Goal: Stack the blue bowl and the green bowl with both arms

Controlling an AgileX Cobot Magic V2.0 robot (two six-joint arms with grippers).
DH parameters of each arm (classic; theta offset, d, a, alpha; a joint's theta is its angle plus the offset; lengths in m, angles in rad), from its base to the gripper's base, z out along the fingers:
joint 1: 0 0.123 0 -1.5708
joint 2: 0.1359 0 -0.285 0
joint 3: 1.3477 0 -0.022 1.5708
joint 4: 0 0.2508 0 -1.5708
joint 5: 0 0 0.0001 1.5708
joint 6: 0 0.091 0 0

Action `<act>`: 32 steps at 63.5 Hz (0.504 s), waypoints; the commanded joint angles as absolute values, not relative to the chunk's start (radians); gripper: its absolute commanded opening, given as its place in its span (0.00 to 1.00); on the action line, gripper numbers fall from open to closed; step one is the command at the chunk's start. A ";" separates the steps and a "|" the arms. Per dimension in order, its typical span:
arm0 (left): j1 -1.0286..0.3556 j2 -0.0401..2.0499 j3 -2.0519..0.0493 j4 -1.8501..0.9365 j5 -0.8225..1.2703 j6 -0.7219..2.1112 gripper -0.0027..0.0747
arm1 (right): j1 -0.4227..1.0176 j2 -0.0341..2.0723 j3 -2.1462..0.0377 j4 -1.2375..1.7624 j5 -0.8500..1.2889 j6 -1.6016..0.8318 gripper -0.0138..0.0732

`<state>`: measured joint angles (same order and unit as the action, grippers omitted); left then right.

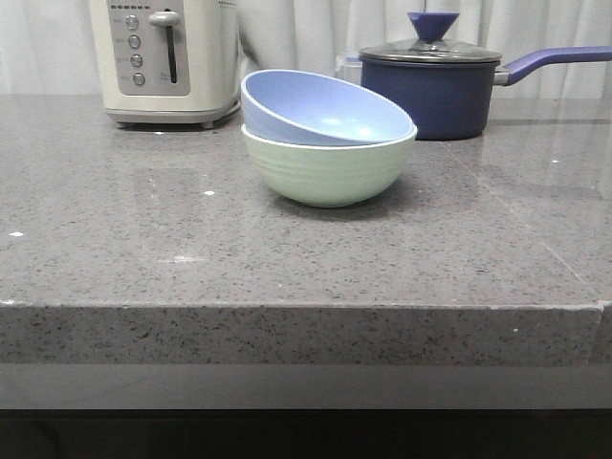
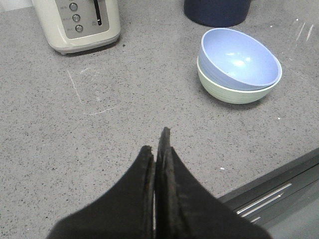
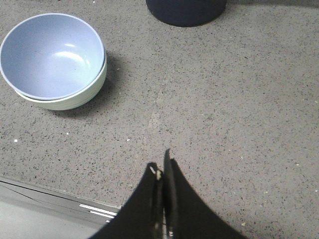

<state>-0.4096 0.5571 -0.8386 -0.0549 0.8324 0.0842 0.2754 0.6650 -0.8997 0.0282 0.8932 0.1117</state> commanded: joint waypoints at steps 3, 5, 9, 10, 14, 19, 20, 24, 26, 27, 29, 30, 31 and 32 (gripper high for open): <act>-0.406 0.560 -0.863 -0.062 0.760 0.075 0.01 | 0.273 0.663 -0.922 0.029 0.819 0.114 0.10; -0.406 0.560 -0.863 -0.062 0.760 0.075 0.01 | 0.273 0.663 -0.922 0.029 0.819 0.114 0.10; -0.411 0.544 -0.848 -0.062 0.743 0.075 0.01 | 0.273 0.663 -0.922 0.029 0.819 0.114 0.10; -0.411 0.538 -0.839 -0.062 0.735 0.075 0.01 | 0.273 0.663 -0.922 0.029 0.819 0.114 0.10; -0.390 0.508 -0.806 -0.062 0.698 0.075 0.01 | 0.273 0.663 -0.922 0.029 0.817 0.114 0.10; -0.328 0.440 -0.737 -0.054 0.607 0.075 0.01 | 0.273 0.663 -0.922 0.029 0.818 0.114 0.10; -0.316 0.426 -0.722 -0.048 0.592 0.075 0.01 | 0.273 0.663 -0.922 0.029 0.818 0.114 0.10; -0.256 0.359 -0.631 -0.044 0.532 0.075 0.01 | 0.273 0.663 -0.922 0.029 0.818 0.114 0.10; -0.225 0.316 -0.580 -0.044 0.489 0.075 0.01 | 0.273 0.663 -0.922 0.029 0.818 0.114 0.10; -0.207 0.298 -0.559 -0.046 0.470 0.075 0.01 | 0.273 0.663 -0.922 0.029 0.818 0.114 0.10; -0.179 0.253 -0.504 -0.046 0.424 0.075 0.01 | 0.273 0.663 -0.922 0.029 0.818 0.114 0.10; -0.168 0.226 -0.482 -0.046 0.406 0.075 0.01 | 0.273 0.663 -0.922 0.029 0.818 0.114 0.10; -0.159 0.209 -0.460 -0.046 0.387 0.075 0.01 | 0.273 0.663 -0.922 0.029 0.818 0.114 0.10; -0.150 0.192 -0.439 -0.046 0.360 0.075 0.01 | 0.273 0.663 -0.922 0.029 0.818 0.114 0.10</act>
